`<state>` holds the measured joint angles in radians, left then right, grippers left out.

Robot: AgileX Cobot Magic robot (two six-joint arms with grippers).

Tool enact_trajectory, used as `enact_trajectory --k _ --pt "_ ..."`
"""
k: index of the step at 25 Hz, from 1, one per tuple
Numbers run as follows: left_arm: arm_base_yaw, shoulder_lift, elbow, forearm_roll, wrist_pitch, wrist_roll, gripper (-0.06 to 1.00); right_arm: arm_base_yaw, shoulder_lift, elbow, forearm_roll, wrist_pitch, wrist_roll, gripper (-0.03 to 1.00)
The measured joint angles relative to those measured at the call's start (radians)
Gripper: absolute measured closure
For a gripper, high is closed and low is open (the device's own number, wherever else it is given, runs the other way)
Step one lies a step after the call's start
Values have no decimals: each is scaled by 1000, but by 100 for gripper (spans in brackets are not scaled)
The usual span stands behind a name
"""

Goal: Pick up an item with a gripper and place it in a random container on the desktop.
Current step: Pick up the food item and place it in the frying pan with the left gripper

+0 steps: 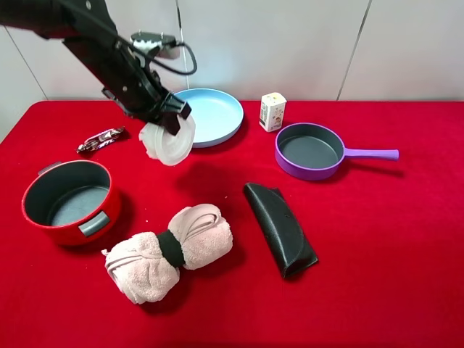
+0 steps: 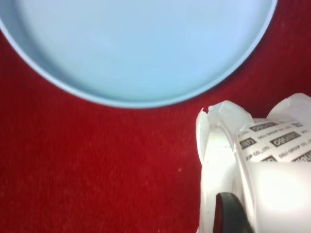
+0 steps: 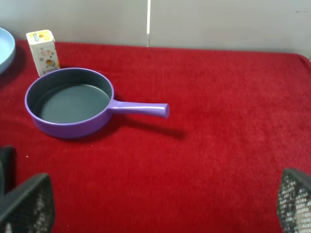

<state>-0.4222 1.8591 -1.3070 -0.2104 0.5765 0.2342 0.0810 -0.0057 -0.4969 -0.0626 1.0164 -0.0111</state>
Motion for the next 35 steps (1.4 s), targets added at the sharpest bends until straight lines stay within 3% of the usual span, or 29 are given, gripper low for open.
enact_trajectory --k 13,24,35 --pt "-108 19 -198 1 80 22 61 0 0 0 0 0 0 27" --pt "-243 229 -536 2 181 71 61 0 0 0 0 0 0 27" --pt "-347 414 -793 110 194 149 61 0 0 0 0 0 0 27"
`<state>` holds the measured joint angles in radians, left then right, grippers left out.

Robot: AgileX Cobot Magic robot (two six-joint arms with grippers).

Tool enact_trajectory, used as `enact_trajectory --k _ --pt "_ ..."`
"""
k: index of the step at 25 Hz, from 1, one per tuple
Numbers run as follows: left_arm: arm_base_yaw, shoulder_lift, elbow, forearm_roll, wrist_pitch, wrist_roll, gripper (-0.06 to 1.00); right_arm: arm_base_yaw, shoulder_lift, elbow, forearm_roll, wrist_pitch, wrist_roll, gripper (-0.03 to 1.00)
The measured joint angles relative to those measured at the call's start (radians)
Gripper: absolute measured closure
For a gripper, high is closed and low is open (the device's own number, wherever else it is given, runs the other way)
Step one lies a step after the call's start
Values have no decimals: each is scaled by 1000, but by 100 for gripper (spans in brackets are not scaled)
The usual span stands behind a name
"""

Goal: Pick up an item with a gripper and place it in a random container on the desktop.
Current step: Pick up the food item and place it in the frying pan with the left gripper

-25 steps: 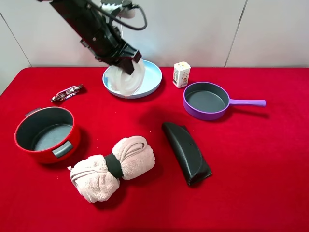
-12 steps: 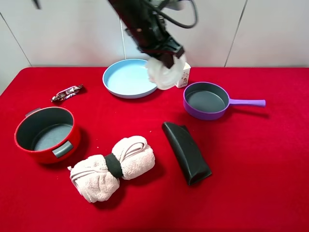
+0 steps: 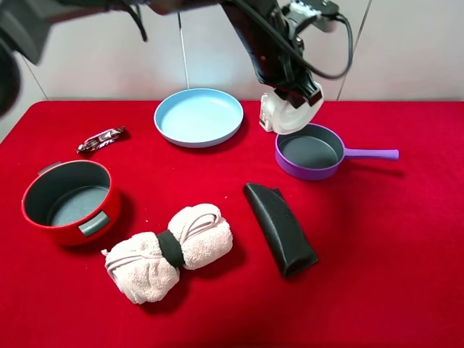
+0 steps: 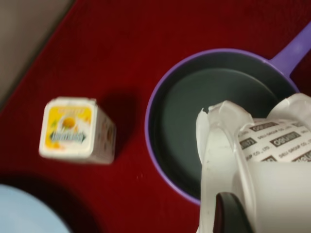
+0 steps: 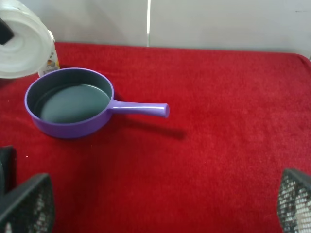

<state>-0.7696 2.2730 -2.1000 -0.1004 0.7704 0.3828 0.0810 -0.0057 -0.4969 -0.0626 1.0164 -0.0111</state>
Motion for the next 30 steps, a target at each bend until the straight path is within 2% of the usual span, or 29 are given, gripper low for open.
enact_trajectory --k 4,9,16,30 --pt "-22 24 -6 47 -29 43 61 0 0 0 0 0 0 27" --pt "-41 56 -10 112 -115 102 61 0 0 0 0 0 0 27" --pt "-68 120 -11 154 -221 205 61 0 0 0 0 0 0 27" --pt "-107 183 -11 321 -409 239 61 0 0 0 0 0 0 27"
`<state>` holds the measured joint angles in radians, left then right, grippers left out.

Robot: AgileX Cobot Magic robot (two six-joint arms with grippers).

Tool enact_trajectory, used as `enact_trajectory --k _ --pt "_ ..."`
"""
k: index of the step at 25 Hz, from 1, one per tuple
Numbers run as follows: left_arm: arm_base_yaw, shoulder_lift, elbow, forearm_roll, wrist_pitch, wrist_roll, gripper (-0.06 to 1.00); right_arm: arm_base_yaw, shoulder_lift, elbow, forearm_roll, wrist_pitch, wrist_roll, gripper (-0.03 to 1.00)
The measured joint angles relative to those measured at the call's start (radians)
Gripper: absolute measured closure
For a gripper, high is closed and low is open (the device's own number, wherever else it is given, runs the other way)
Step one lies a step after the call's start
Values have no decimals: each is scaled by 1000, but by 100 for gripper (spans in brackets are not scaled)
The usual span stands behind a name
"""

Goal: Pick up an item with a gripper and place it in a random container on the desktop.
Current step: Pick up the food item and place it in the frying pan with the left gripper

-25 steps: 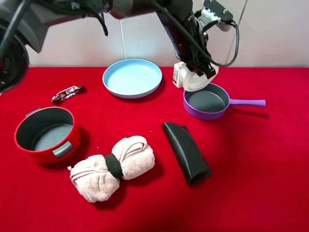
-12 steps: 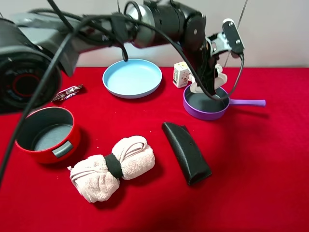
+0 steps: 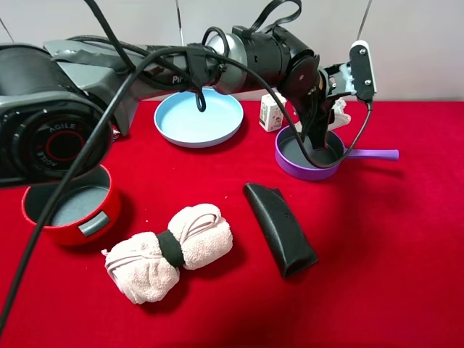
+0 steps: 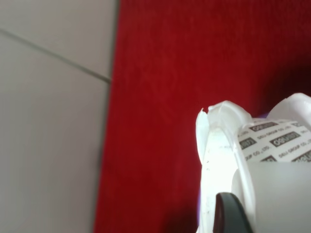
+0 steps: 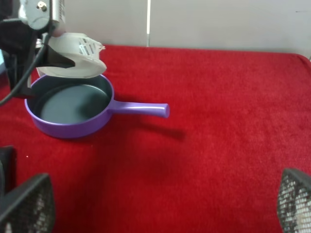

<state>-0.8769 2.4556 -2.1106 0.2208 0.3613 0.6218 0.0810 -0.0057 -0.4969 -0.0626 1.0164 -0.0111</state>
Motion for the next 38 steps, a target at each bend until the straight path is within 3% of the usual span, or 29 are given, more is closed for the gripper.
enact_trajectory --k 13,29,35,38 --pt "-16 31 4 120 8 1 61 0 0 0 0 0 0 27" --pt "-16 31 4 138 29 1 60 0 0 0 0 0 0 27" --pt "-16 31 4 138 29 1 34 0 0 0 0 0 0 27" --pt "-16 31 4 138 31 1 26 0 0 0 0 0 0 27"
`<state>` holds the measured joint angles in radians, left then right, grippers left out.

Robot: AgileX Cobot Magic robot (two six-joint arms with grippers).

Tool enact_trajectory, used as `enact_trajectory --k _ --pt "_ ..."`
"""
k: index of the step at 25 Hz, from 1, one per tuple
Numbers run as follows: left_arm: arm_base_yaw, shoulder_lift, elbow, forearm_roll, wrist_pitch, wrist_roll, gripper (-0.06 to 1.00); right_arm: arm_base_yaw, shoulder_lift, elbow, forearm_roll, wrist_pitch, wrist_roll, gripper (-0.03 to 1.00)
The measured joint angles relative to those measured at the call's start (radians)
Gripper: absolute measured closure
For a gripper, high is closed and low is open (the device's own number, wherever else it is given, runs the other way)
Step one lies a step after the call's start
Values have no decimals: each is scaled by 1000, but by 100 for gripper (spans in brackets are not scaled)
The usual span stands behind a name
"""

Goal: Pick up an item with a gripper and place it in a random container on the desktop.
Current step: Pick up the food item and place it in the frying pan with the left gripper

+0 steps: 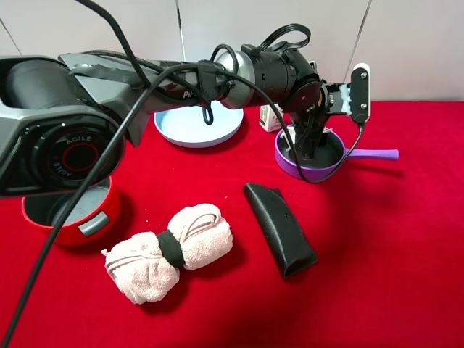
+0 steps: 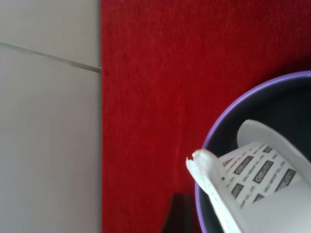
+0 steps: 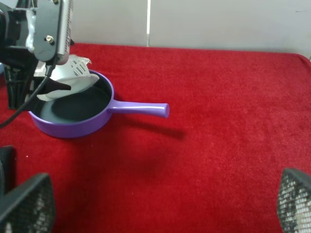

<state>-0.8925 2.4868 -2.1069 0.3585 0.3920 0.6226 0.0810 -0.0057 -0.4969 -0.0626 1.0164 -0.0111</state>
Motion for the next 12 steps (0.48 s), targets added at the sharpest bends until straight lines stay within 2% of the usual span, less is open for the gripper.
enact_trajectory --k 8,12 --pt "0 0 0 -1 10 0 11 0 0 0 0 0 0 27" --pt "0 0 0 -22 10 0 8 0 0 0 0 0 0 27"
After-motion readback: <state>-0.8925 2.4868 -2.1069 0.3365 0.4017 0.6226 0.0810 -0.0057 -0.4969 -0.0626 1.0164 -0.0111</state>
